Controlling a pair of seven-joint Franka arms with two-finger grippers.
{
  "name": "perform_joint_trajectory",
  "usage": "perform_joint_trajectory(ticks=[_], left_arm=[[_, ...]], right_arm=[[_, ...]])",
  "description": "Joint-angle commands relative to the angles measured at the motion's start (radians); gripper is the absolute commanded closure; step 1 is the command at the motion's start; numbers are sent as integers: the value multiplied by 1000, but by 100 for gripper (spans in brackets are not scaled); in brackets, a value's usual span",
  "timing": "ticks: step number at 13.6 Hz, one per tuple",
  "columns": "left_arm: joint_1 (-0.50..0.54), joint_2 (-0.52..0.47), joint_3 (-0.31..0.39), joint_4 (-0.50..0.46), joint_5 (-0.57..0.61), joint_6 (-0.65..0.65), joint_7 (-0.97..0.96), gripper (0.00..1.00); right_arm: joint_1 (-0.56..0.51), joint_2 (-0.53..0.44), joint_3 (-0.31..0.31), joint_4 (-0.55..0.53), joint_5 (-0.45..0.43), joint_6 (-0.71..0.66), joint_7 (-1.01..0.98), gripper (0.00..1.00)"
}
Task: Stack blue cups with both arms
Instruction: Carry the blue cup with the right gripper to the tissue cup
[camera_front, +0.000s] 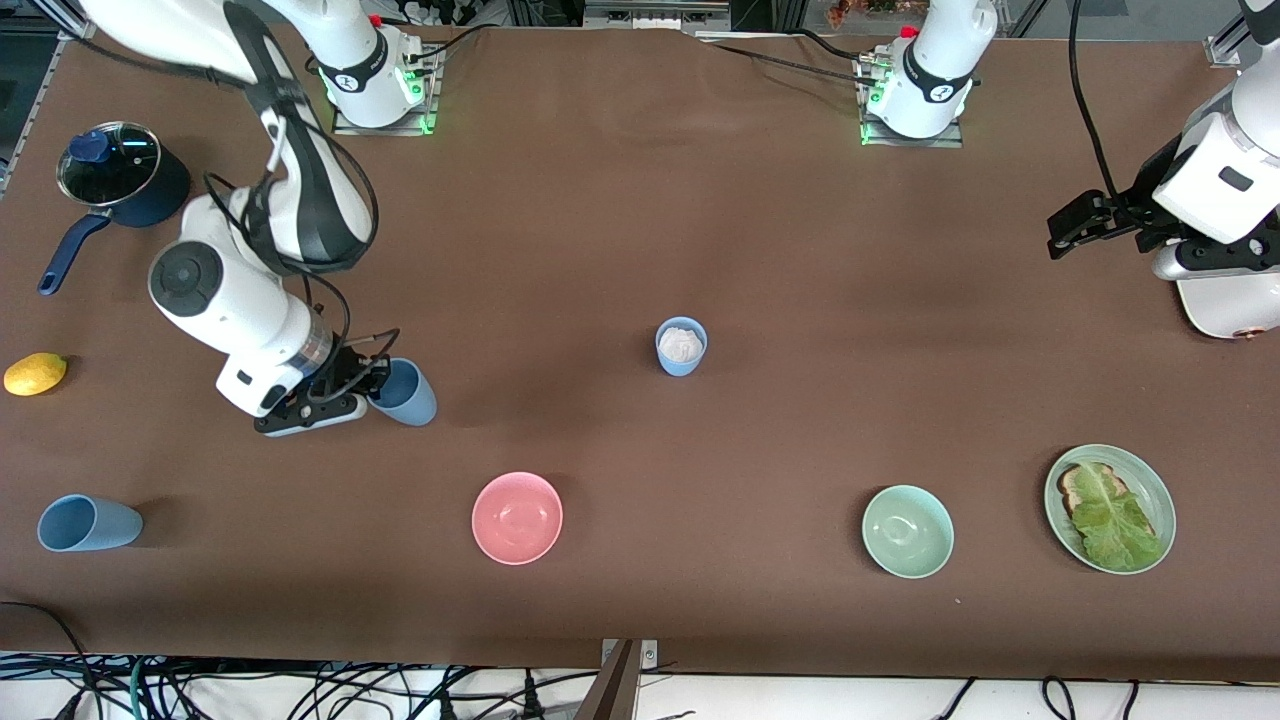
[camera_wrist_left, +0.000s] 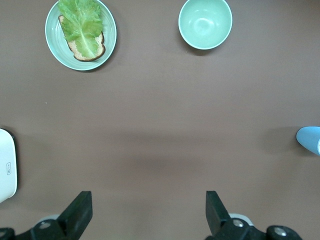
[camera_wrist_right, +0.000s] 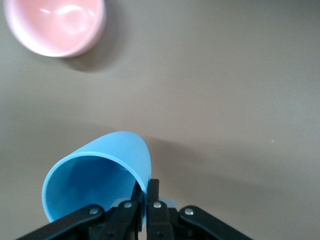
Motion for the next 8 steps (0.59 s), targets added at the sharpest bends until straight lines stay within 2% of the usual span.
perform_joint_trajectory(ticks=[1, 5, 8], left_arm=[[6, 14, -3, 28, 14, -2, 51, 0], [8, 17, 2, 30, -6, -2, 81, 0], [29, 16, 3, 30, -40, -9, 82, 0]], right_arm=[[50, -40, 11, 44, 25, -79, 63, 100], [177, -22, 8, 145, 7, -156, 232, 100], [281, 35, 7, 258, -11, -219, 388, 100]])
